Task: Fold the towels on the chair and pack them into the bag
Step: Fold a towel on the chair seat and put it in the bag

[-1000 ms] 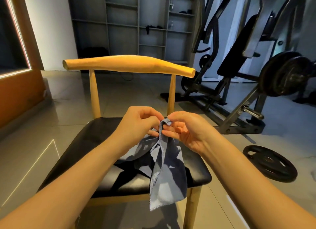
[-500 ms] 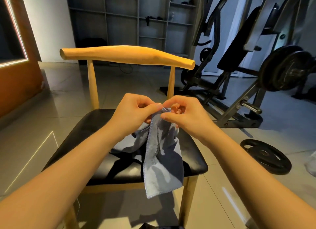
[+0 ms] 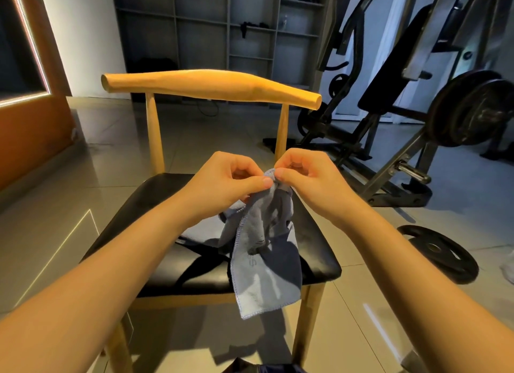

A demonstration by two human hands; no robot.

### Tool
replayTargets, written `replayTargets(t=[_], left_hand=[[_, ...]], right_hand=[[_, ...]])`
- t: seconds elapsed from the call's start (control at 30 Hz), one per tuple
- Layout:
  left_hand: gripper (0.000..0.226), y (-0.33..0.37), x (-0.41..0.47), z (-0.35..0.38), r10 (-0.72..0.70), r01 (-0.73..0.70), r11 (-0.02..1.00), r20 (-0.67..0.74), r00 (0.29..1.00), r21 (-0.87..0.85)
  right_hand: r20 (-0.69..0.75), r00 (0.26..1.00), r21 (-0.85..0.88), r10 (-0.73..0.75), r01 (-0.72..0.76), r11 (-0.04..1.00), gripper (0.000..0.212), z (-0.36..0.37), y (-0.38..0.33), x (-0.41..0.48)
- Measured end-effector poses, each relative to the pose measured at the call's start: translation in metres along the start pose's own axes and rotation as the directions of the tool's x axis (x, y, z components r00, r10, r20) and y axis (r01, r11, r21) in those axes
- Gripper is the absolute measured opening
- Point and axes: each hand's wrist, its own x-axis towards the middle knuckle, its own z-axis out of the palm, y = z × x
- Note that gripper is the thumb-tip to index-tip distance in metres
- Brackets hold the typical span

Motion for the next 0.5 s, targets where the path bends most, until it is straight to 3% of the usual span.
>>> replayTargets(t=[0.07, 0.2, 0.3, 0.5], left_hand=[[0.009, -0.002, 0.001, -0.003, 0.024, -0.024, 1.0, 0.004, 1.0, 0.007], [0.019, -0.005, 0.004, -0.008, 0.048, -0.047, 0.999, -0.052, 0.998, 0.007], [0.011, -0.005, 0.003, -0.007, 0.077, -0.077, 0.997, -0.037, 0.996, 0.016], [0.019, -0.004, 0.004, -0.005, 0.114, -0.114, 0.993, 0.002, 0.993, 0.0]], right_hand=[[0.025, 0.999, 0.019, 0.024, -0.024, 1.0, 0.014, -0.004, 0.0, -0.001], [0.25, 0.962, 0.03, 0.108, -0.119, 0.992, 0.011, -0.013, -0.002, -0.002], [0.204, 0.976, 0.077, 0.078, -0.095, 0.992, 0.01, -0.013, -0.003, -0.002], [0.115, 0.993, 0.039, 0.031, -0.036, 0.999, 0.009, -0.004, -0.005, -0.001]])
